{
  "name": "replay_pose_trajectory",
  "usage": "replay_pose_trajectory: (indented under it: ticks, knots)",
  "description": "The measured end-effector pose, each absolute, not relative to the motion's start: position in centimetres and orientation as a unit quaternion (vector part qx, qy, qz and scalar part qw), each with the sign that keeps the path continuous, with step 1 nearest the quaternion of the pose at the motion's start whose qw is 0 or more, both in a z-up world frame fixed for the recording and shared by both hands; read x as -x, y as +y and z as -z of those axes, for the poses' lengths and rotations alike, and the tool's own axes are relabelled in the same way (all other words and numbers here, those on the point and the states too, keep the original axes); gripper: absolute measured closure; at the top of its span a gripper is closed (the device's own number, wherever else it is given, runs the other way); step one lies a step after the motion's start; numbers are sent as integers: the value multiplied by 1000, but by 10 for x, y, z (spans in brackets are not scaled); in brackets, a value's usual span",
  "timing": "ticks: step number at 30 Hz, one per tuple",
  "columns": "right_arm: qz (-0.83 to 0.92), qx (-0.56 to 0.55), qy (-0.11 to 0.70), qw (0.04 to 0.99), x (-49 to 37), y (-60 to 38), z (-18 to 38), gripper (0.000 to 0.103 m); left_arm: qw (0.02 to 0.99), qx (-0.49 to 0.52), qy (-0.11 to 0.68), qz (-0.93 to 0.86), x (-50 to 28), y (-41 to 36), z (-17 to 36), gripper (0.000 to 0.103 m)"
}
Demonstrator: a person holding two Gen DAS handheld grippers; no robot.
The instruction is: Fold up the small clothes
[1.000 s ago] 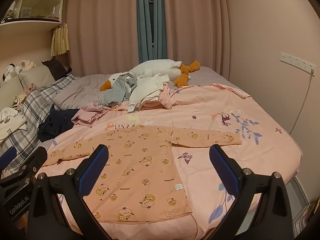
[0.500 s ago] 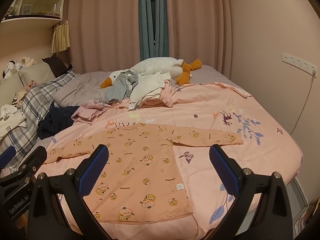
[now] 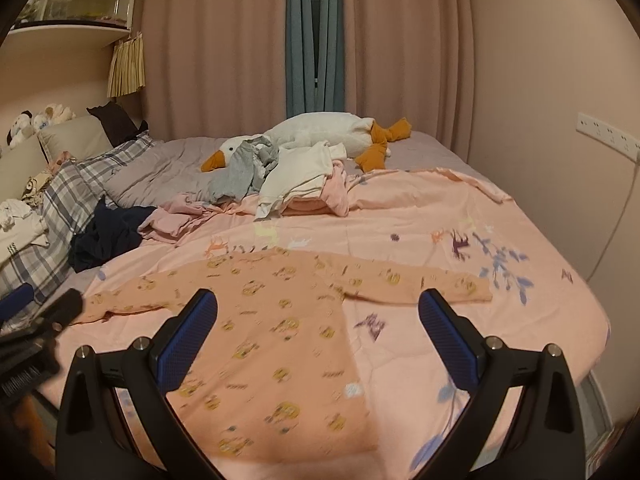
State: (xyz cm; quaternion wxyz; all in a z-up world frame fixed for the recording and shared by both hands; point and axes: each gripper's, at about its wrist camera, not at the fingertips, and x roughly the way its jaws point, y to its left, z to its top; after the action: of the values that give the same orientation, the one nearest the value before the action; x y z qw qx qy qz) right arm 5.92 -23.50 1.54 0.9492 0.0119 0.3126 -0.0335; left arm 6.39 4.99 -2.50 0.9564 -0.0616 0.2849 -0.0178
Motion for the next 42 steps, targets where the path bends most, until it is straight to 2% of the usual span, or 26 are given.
replay_pose_trajectory:
  ticks: [5,11,13,15,16,17,21,24,27,30,33,35,38,41,42]
  knots:
    - [59,-12,332,941,-120,-295,-3,5,940,118,309,87,-138,92,49,0]
    - [114,-69,392,910,-194,-396,39,8,892,169,415,64,-224,123,131,0]
    - [135,-100,414,895,-208,-434,56,9,861,209,459,66,-245,134,167,7]
    - [155,-133,431,879,-215,-465,71,10,823,246,506,72,-260,141,203,10]
    - [169,-159,442,866,-218,-487,82,11,806,258,527,78,-265,142,218,19]
    - [175,-174,448,859,-218,-496,88,11,789,270,547,76,-269,142,235,23]
    - [205,-227,470,828,-212,-540,125,15,791,254,552,73,-269,134,254,25]
    - [216,-268,483,805,-206,-561,154,17,790,243,553,104,-267,122,248,45]
    - [212,-336,484,780,-201,-583,183,24,788,231,559,120,-263,111,248,60]
    - [220,-379,470,766,-196,-599,200,28,804,196,553,92,-258,107,250,77]
    - [225,-413,456,755,-190,-611,210,31,803,217,550,75,-257,118,256,88]
    - [220,-451,433,749,-185,-617,219,34,800,236,547,68,-259,127,262,91]
    - [182,-491,423,739,-189,-617,233,43,799,261,537,67,-259,134,269,95]
    - [171,-490,413,748,-201,-604,239,61,804,249,537,57,-263,128,267,95]
    - [170,-487,414,750,-204,-601,240,76,806,240,539,53,-264,125,266,95]
